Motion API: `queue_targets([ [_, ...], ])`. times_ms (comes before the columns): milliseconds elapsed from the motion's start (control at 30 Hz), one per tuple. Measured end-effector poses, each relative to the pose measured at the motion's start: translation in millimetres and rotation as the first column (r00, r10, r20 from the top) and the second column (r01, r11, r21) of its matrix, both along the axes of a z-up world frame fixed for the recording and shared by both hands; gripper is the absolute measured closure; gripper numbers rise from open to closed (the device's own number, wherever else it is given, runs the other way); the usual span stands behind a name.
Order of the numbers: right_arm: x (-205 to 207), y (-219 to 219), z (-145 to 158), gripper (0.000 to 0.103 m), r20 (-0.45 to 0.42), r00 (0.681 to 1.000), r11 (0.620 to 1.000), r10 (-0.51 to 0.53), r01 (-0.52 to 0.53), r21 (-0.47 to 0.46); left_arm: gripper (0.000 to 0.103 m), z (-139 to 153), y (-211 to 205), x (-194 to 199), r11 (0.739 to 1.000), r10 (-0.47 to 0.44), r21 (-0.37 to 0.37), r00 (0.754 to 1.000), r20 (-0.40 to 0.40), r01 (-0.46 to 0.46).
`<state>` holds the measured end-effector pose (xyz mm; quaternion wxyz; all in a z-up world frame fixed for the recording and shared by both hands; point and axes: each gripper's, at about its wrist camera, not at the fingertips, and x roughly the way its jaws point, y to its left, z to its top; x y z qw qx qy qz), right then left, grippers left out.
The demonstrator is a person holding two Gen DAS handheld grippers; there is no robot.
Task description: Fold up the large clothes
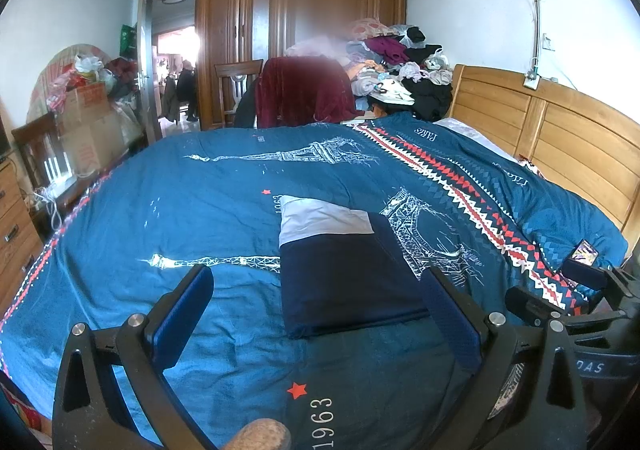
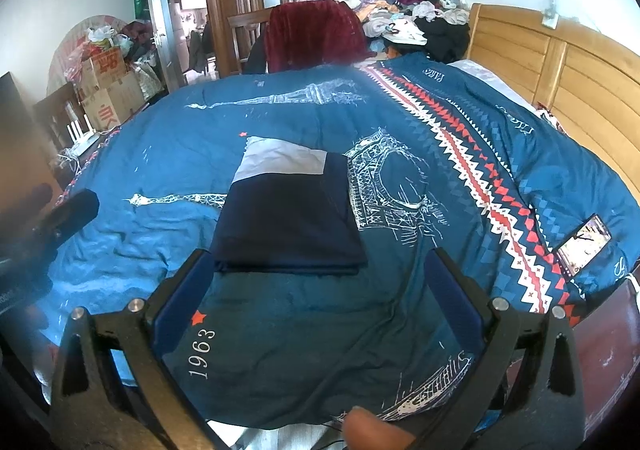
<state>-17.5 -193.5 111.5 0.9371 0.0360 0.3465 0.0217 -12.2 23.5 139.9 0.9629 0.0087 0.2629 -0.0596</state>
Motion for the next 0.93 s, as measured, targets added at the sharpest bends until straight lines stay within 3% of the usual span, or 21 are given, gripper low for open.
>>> queue_targets([
  [533,11.3,-3.7,-6.0,0.000,-0.012,0.999,0.998,0.038,-0.037,0.050,0.000,-7.7,0.7,3.0,1.000,-0.011,-0.006,1.000,0.002,0.011],
  [933,14.7,-0.5,-8.1,0.000,-0.016,0.999,0.999,0.032,-0.031,0.036,0.000,-11.1,1.0,4.2,1.000,-0.012,-0.011,1.000,0.000,0.012],
])
